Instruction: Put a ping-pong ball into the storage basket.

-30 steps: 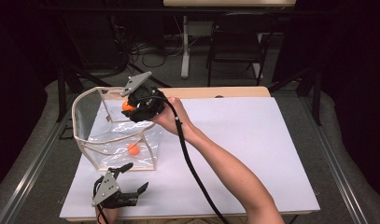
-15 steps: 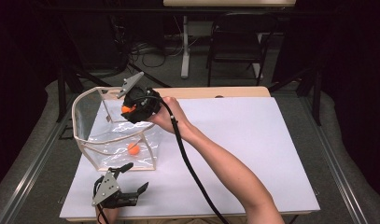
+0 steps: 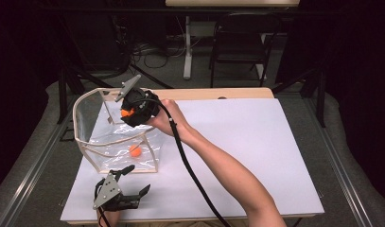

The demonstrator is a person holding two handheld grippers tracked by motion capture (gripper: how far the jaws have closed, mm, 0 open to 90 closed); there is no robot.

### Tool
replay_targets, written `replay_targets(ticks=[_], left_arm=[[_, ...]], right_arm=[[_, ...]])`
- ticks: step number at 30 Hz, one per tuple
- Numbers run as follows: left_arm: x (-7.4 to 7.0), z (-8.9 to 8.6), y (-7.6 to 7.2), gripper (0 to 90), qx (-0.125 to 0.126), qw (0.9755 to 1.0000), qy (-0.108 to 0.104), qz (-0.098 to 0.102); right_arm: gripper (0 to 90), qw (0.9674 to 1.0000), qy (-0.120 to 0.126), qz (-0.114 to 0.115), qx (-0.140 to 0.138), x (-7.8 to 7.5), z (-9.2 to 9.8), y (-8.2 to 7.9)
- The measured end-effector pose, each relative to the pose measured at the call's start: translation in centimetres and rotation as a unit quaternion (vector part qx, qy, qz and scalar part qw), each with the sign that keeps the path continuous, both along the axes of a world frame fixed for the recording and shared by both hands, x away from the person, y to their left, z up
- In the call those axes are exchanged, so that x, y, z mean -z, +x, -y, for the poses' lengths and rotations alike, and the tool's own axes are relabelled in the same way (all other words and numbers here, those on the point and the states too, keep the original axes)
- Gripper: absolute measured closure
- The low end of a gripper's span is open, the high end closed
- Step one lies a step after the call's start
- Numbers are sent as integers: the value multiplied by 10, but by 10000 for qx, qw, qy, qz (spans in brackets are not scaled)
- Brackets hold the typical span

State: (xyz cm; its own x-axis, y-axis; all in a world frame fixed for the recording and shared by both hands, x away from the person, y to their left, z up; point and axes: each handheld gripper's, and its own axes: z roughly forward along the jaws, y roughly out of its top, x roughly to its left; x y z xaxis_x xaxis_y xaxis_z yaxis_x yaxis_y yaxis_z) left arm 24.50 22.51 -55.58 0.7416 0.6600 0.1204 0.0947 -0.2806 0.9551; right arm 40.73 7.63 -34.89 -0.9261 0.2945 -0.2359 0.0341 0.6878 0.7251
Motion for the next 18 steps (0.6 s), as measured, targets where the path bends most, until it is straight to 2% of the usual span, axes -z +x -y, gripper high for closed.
replay_targets(ticks=[18], left_arm=[[0,0,-1,156,5,10000,-6,6]], right_arm=[[510,9997,-175,-141,-73,7,-15,0]])
